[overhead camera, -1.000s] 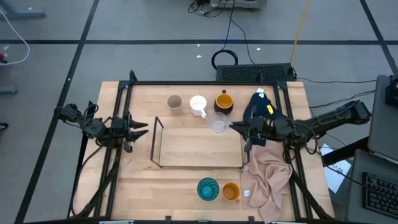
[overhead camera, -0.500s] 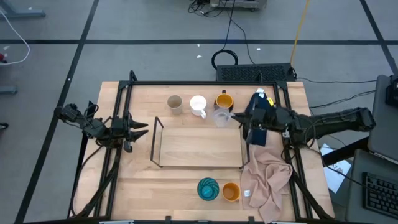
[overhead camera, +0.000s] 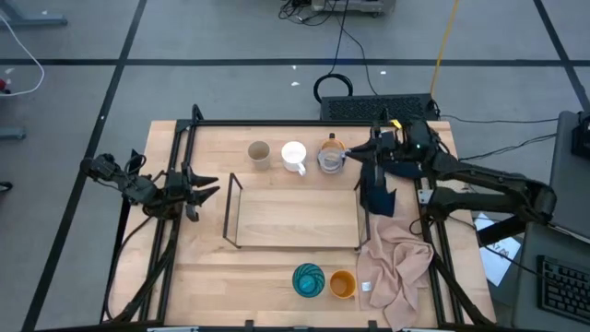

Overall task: Stack small to large cups/mugs on shelf
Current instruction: Put the transparent mug on the shelf

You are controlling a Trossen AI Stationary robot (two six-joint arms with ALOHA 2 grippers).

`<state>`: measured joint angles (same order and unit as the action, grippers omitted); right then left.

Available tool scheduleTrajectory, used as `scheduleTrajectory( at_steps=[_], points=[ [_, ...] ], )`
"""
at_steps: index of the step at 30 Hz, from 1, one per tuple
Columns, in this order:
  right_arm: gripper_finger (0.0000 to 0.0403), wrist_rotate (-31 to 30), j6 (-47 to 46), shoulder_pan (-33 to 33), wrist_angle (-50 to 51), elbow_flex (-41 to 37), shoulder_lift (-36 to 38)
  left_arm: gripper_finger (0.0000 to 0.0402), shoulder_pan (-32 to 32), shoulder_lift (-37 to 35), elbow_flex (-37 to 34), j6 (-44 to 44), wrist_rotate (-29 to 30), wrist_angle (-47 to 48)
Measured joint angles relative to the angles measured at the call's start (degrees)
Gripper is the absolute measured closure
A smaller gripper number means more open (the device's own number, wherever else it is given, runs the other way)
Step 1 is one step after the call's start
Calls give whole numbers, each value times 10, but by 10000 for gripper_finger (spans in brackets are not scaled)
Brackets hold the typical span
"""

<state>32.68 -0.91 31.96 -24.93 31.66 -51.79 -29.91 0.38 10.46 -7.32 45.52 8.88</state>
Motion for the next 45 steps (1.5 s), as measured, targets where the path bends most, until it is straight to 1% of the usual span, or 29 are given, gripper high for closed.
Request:
scheduleTrajectory(
  at_steps=[2, 5, 7, 11, 15, 19, 24, 28, 34, 45],
  points=[
    [393, 49, 9, 29, -13, 0, -17, 268, 0, 0, 0, -5, 9, 0],
    [393, 86, 20, 69, -25, 0, -48, 268, 0, 0, 0, -10, 15, 0],
    [393, 125, 16, 87, -48, 0, -71, 268, 0, 0, 0, -16, 24, 0],
    [393, 186, 2, 108, -102, 0, -121, 268, 0, 0, 0, -21, 31, 0],
    [393, 243, 8, 109, -148, -1, -162, 268, 0, 0, 0, -28, 34, 0],
    [393, 267, 39, 119, -173, -20, -187, 268, 0, 0, 0, -34, 41, 0],
    [393, 282, 42, 140, -244, -50, -194, 268, 0, 0, 0, -34, 41, 1],
    [393, 334, 9, 161, -305, -62, -193, 268, 0, 0, 0, -34, 41, 1],
    [393, 364, 7, 177, -306, -74, -194, 268, 0, 0, 0, -34, 41, 6],
    [393, 366, 51, 194, -297, -107, -194, 268, 0, 0, 0, -34, 41, 9]
  ],
)
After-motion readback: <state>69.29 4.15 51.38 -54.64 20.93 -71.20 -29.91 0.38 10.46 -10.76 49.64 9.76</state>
